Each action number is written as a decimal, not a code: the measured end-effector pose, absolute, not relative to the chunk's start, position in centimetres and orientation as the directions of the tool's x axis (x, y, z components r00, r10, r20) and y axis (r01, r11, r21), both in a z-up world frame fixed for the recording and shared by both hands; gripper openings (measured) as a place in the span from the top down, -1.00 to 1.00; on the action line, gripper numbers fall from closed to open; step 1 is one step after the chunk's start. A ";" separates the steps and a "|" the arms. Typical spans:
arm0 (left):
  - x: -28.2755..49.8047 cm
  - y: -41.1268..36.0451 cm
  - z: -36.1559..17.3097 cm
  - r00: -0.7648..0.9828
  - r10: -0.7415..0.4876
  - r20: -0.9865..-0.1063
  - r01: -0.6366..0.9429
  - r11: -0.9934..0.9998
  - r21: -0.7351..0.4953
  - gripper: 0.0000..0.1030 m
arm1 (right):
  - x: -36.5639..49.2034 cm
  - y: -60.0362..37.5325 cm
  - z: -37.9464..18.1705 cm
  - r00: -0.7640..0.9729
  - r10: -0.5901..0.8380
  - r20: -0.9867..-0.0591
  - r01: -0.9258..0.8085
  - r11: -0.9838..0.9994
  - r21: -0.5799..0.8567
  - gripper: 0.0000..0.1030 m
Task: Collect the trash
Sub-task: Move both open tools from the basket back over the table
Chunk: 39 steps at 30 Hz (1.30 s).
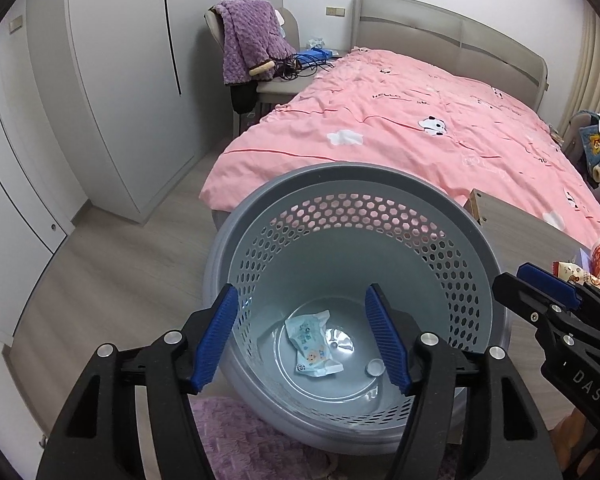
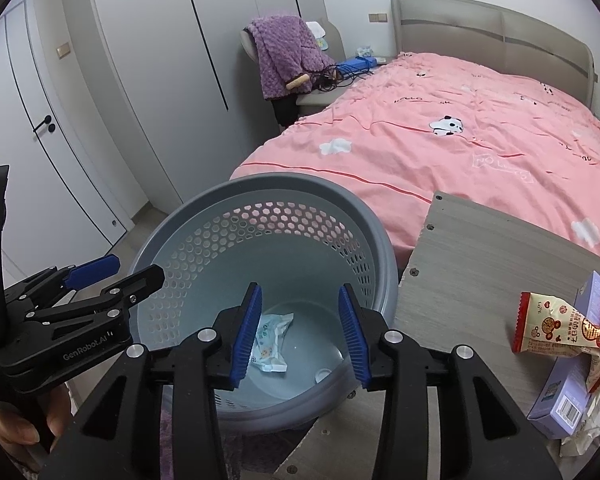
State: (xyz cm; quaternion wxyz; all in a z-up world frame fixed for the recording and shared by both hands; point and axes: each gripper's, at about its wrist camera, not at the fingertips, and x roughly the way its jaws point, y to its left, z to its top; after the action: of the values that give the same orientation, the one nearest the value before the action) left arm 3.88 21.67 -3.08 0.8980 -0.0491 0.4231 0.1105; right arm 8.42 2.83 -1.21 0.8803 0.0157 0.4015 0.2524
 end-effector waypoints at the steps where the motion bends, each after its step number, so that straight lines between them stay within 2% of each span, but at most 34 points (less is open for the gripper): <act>1: 3.8 21.7 -3.0 0.620 0.158 -0.769 -0.241 0.971 0.005 -0.29 | 8.3 2.8 -1.1 0.552 0.457 -0.698 -0.431 0.872 0.230 0.16; 13: 1.9 20.9 -1.4 0.656 0.203 -0.727 -0.263 0.964 0.032 -0.42 | 6.7 1.2 -0.1 0.584 0.452 -0.674 -0.416 0.880 0.230 -0.09; 21: 1.1 19.4 -0.8 0.677 0.192 -0.711 -0.241 0.970 0.032 -0.45 | 5.6 -1.3 0.1 0.615 0.443 -0.653 -0.379 0.891 0.248 -0.48; 25: 0.9 17.9 -0.8 0.684 0.182 -0.707 -0.215 0.976 0.044 -0.45 | 5.1 -3.4 -0.3 0.633 0.412 -0.655 -0.340 0.908 0.243 -0.55; 27: 1.0 16.8 -0.9 0.684 0.169 -0.709 -0.193 0.980 0.047 -0.45 | 4.8 -4.5 -0.4 0.644 0.394 -0.655 -0.319 0.917 0.238 -0.67; 33: 1.2 13.2 -1.1 0.690 0.103 -0.717 -0.113 0.993 0.034 -0.45 | 3.3 -8.8 -0.3 0.691 0.315 -0.651 -0.241 0.949 0.205 -0.79; 39: 1.6 9.4 -1.4 0.693 0.041 -0.720 -0.033 0.999 0.026 -0.45 | 2.0 -14.6 -0.6 0.719 0.235 -0.654 -0.127 0.970 0.209 -0.82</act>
State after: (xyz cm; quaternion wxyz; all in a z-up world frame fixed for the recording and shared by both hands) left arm 1.55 9.41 -1.38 0.9199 0.0055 0.3915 0.0201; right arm 2.02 -14.62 -0.65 0.9241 0.0746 0.3617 0.0979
